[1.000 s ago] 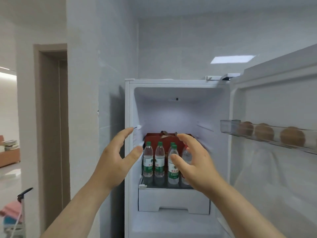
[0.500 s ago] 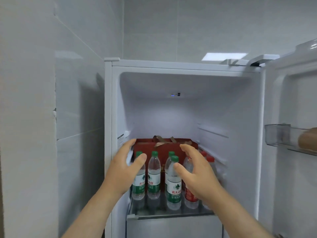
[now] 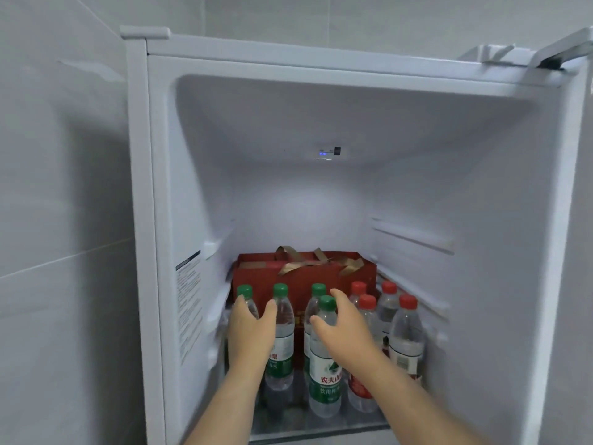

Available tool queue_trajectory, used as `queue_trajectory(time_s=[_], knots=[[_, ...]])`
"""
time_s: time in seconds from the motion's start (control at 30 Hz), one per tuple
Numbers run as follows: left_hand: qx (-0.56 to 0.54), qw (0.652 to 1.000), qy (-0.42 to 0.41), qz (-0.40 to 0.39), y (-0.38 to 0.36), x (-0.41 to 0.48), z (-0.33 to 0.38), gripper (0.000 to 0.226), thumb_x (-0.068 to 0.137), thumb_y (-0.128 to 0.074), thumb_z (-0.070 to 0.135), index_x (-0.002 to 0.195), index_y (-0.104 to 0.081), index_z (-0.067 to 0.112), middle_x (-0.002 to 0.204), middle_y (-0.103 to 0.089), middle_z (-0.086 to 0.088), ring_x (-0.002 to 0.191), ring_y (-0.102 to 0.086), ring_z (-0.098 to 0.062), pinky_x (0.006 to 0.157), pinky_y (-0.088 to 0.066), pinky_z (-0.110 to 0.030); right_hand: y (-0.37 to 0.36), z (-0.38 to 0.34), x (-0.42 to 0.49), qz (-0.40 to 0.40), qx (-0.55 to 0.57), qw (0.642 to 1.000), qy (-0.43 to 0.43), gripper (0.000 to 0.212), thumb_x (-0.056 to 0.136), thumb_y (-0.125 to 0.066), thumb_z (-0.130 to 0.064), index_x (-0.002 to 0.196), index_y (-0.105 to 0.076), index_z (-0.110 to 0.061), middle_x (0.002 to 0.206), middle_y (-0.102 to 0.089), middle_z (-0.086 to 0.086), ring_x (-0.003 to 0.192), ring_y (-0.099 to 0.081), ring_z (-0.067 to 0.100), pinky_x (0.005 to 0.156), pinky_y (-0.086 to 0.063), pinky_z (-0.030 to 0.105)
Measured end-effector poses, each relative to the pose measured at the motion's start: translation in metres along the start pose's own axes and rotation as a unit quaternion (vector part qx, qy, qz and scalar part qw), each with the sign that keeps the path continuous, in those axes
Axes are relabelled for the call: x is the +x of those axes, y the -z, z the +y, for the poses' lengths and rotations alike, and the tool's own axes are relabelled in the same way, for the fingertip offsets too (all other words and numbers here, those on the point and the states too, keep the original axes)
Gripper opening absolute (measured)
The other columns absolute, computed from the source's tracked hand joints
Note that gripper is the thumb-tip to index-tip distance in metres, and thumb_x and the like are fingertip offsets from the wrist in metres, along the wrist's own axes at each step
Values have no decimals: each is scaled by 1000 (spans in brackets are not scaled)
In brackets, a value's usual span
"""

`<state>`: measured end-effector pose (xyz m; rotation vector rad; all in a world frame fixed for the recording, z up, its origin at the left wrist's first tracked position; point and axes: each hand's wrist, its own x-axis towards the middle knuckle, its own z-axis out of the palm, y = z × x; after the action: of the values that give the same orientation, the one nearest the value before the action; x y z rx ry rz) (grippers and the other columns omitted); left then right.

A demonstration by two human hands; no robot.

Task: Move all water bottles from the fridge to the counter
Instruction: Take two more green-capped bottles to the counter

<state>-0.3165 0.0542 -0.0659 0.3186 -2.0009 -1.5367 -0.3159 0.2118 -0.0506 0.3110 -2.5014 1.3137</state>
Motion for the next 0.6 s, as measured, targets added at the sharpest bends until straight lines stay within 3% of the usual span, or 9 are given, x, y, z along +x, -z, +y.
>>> queue_trajectory(time_s=[0.1, 0.2, 0.27, 0.37, 0.5, 0.6], knots=[[31, 998, 27, 36, -9, 18, -17, 44, 84, -65, 31, 125, -52, 22, 117, -63, -2, 108, -62, -27, 90, -54, -45, -9, 13, 13, -10, 5, 1000, -25, 77, 95, -61, -31, 157, -16, -22, 160, -30, -1, 145, -31, 20, 113, -32, 35], [110, 992, 26, 53, -16, 35, -28, 53, 79, -70, 20, 127, -50, 15, 127, -58, -12, 118, -55, -34, 100, -48, -51, -17, 24, 20, -1, 9, 999, -41, 74, 94, -62, -26, 155, -22, -20, 154, -37, -3, 143, -36, 20, 111, -35, 34], [171, 983, 30, 52, -19, 39, -28, 62, 80, -72, 21, 134, -46, 9, 137, -48, -18, 128, -45, -38, 105, -43, -49, -21, 31, 23, 15, 6, 999, -35, 58, 89, -66, -25, 141, -41, -24, 140, -47, -9, 133, -46, 18, 106, -41, 32], [195, 979, 22, 49, -24, 37, -29, 52, 78, -76, 24, 121, -50, 11, 128, -45, -17, 121, -44, -36, 93, -47, -44, -27, 39, 23, 20, 5, 999, -36, 39, 83, -72, -26, 115, -52, -33, 114, -55, -12, 110, -56, 11, 96, -47, 30], [116, 992, 3, 42, -25, 33, -46, 51, 70, -79, 18, 108, -44, 21, 111, -59, -5, 93, -61, -25, 71, -56, -38, -37, 54, 11, -9, 31, 998, -62, 78, 72, -79, -34, 136, -35, -43, 124, -57, -16, 115, -56, 7, 100, -50, 35], [121, 992, -3, 30, -22, 27, -54, 51, 64, -82, 22, 101, -46, 27, 101, -57, 2, 86, -61, -21, 69, -57, -39, -40, 58, 5, -1, 25, 996, -85, 74, 69, -83, -33, 130, -40, -33, 118, -58, -14, 111, -57, 9, 92, -49, 26]])
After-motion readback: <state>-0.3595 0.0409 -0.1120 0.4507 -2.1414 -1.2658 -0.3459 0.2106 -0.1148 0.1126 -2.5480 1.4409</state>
